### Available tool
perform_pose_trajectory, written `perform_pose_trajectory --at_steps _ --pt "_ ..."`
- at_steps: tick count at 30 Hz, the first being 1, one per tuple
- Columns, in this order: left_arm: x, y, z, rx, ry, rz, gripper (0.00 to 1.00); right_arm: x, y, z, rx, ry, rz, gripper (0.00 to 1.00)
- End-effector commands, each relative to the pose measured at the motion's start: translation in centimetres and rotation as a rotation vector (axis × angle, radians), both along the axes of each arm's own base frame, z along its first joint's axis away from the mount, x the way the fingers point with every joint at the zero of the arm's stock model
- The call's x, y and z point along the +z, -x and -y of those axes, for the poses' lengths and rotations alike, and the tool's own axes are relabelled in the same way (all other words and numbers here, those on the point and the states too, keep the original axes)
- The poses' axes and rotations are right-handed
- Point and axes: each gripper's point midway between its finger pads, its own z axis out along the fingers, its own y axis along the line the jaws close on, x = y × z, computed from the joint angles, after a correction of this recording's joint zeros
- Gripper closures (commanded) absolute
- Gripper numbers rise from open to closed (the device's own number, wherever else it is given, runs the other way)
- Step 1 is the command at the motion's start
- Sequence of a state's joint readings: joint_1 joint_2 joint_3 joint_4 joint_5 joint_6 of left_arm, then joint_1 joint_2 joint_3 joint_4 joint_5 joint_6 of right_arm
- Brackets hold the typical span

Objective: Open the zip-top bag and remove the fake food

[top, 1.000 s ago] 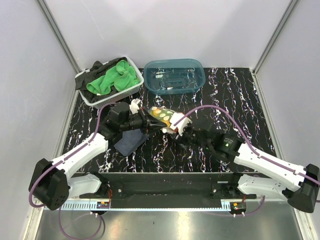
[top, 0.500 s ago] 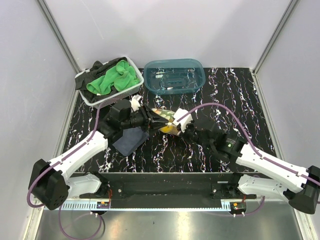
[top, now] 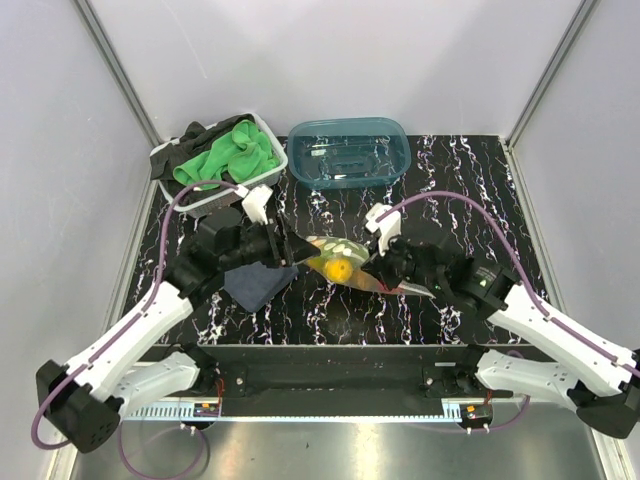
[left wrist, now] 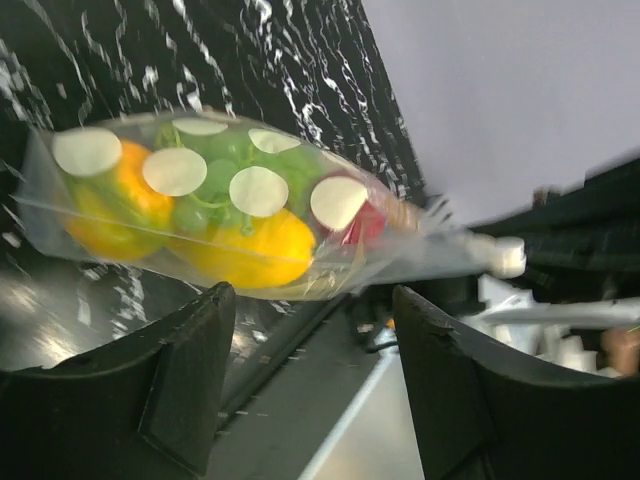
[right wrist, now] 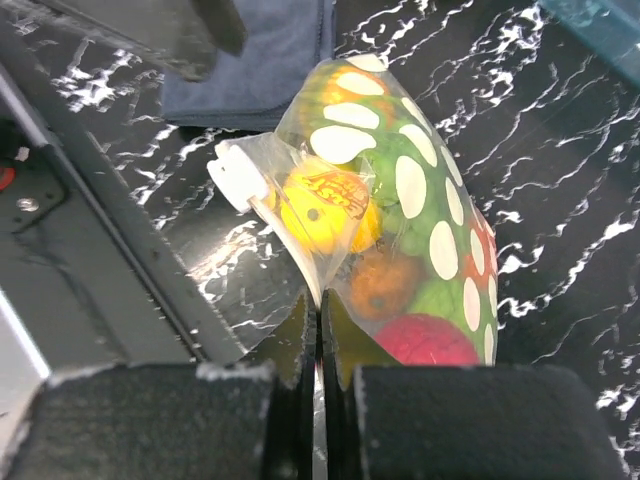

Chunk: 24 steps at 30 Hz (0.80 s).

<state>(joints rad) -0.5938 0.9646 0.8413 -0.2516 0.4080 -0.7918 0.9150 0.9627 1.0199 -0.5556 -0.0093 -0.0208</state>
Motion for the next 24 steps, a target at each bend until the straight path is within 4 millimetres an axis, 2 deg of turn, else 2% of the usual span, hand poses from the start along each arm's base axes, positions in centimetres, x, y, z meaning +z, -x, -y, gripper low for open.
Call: perform_pose_trajectory --at_steps 1,4,7,9,11,12,14,15,17,18,21,24 --pt "3.9 -0.3 -0.6 -0.101 -0.055 0.432 0.32 2.9 0.6 -0.5 0.047 -0.108 -0.079 1.00" --pt "5.1 1.2 -0.1 -0.222 -0.038 0.616 0.32 3.2 1.0 -0.8 0.120 -0.127 -0.128 1.00" --pt "6.6 1.2 0.3 -0.272 -0.036 0.803 0.31 3.2 1.7 -1.2 0.186 -0.130 -0.187 1.00" --pt "6.5 1.1 1.0 -0.333 -0.044 0.874 0.31 3.4 2.1 -1.4 0.236 -0.122 -0.196 1.00" --pt "7.3 1.1 1.9 -0.380 -0.019 0.924 0.31 3.5 2.3 -1.6 0.264 -0.130 -0.221 1.00" --pt "6.4 1.1 2.8 -0.448 -0.012 0.910 0.31 3.8 2.5 -1.6 0.274 -0.139 -0.229 1.00" --pt "6.8 1.2 3.6 -0.509 0.009 0.907 0.32 3.7 2.3 -1.6 0.284 -0.150 -0.255 1.00" --pt "5.7 1.2 4.3 -0.566 0.023 0.869 0.33 3.8 2.3 -1.5 0.287 -0.154 -0.262 1.00" --pt "5.6 1.5 4.9 -0.611 0.062 0.860 0.33 3.6 2.2 -1.4 0.290 -0.168 -0.289 1.00" --pt "5.7 2.2 5.1 -0.656 0.099 0.838 0.34 3.6 2.1 -1.4 0.291 -0.172 -0.297 1.00" --pt "5.1 2.7 5.7 -0.711 0.149 0.778 0.35 3.6 1.7 -1.4 0.291 -0.185 -0.316 1.00" --pt "5.4 2.8 5.9 -0.713 0.183 0.772 0.36 3.6 1.4 -1.6 0.300 -0.194 -0.334 1.00"
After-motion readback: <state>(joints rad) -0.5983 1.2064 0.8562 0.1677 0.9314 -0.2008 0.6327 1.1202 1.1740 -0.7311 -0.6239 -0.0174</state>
